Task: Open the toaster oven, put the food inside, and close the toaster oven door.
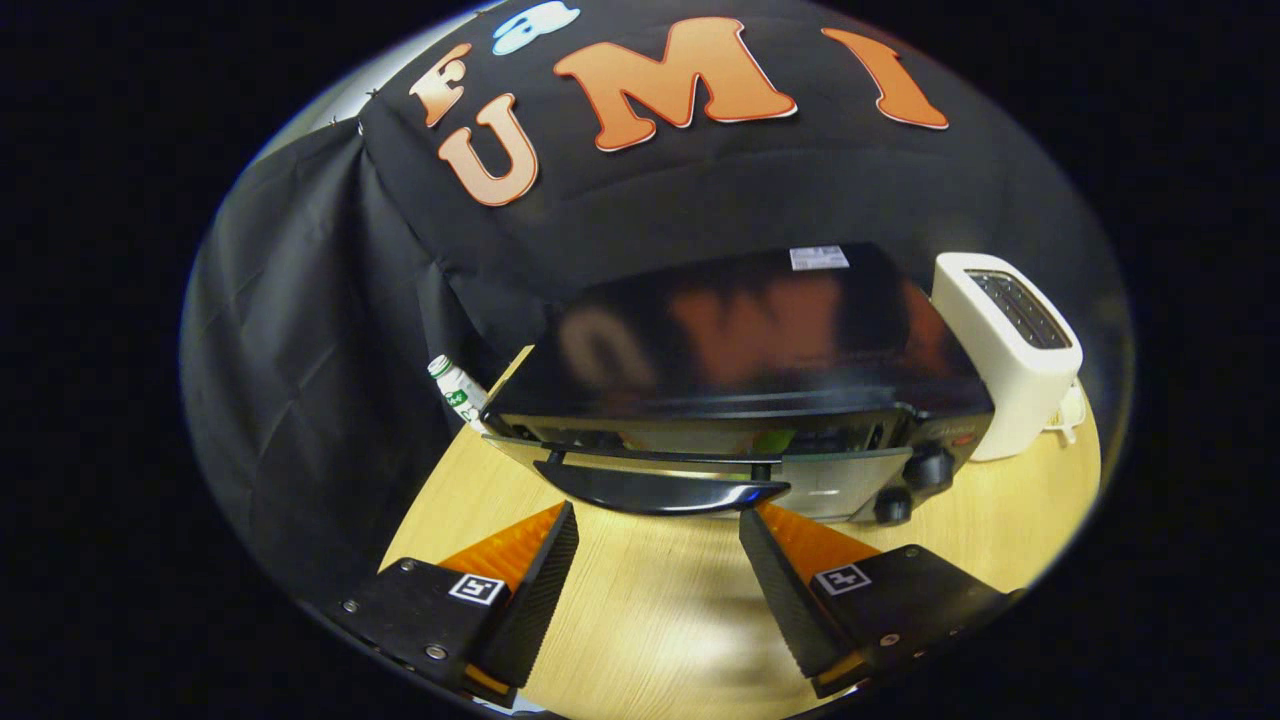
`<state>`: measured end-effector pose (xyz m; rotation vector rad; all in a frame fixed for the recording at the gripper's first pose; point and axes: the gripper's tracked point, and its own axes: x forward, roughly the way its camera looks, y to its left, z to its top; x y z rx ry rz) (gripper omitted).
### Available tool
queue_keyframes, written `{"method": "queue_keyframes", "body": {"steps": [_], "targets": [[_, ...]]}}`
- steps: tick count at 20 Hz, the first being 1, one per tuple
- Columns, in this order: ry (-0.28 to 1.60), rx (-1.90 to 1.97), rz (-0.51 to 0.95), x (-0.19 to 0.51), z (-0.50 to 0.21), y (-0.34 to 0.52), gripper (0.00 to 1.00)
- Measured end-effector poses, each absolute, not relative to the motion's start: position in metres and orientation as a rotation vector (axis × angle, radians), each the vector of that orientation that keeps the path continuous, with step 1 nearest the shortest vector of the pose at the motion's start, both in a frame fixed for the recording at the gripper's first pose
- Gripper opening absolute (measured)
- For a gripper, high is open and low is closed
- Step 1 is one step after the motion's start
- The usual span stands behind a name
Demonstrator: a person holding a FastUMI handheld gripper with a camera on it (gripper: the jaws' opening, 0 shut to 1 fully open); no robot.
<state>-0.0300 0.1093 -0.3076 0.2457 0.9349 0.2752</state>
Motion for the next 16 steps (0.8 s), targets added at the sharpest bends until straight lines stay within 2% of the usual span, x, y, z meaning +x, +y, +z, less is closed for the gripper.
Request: {"method": "queue_keyframes", "body": {"steps": [4,10,16], "targets": [[0.962,0.197,0.269,-0.033,-0.306,0.106,0.97],[0.705,0.144,0.28,-0.02,-0.213,0.092,0.97],[0.408,0.085,0.203,0.012,-0.099,0.041,0.97]]}}
